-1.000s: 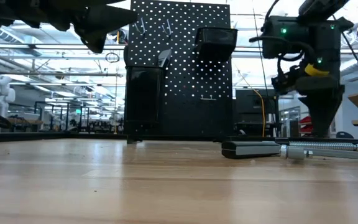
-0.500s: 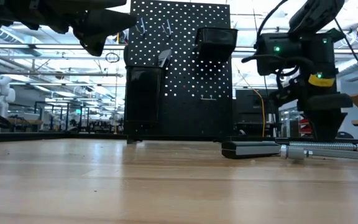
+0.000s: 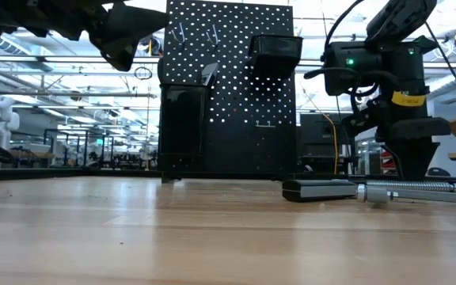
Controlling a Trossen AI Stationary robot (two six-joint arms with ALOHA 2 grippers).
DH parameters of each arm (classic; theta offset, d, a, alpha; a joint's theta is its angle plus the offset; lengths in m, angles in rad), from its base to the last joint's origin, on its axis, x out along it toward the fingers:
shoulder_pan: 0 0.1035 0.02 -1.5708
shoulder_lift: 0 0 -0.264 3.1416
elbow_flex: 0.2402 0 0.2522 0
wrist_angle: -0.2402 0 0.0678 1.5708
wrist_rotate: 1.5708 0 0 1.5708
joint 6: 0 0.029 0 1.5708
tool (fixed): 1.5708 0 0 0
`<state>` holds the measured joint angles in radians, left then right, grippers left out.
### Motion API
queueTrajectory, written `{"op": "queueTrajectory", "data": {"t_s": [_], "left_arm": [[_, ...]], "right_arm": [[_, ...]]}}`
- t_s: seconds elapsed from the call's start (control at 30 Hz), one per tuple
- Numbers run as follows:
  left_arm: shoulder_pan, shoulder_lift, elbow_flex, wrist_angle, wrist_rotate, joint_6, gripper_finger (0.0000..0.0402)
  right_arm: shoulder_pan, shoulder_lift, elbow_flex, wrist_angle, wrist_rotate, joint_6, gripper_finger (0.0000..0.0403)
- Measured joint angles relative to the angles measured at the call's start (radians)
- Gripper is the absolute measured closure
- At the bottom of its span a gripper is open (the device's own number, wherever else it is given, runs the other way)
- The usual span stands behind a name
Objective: Hang tools onto peg board
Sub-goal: Move the clamp to the center of the table
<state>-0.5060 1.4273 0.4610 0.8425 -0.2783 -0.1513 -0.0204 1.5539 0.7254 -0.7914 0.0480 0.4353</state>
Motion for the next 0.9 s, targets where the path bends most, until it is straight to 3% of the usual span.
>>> {"op": "queueTrajectory", "data": {"t_s": [0.23, 0.4, 0.9], "left_arm": [[0.0, 0.0, 0.0, -0.011, 0.0, 0.0, 0.0224], [0.001, 0.0, 0.0, -0.017, -0.001, 0.0, 0.0224], [0.001, 0.0, 0.0, -0.026, -0.002, -0.002, 0.0224]], "right_arm": [[0.008, 0.001, 0.003, -0.008, 0.01, 0.037, 0.0294], [0.045, 0.007, 0.041, -0.057, 0.073, 0.083, 0.0294], [0.243, 0.01, 0.289, -0.321, 0.226, 0.219, 0.0294]]}}
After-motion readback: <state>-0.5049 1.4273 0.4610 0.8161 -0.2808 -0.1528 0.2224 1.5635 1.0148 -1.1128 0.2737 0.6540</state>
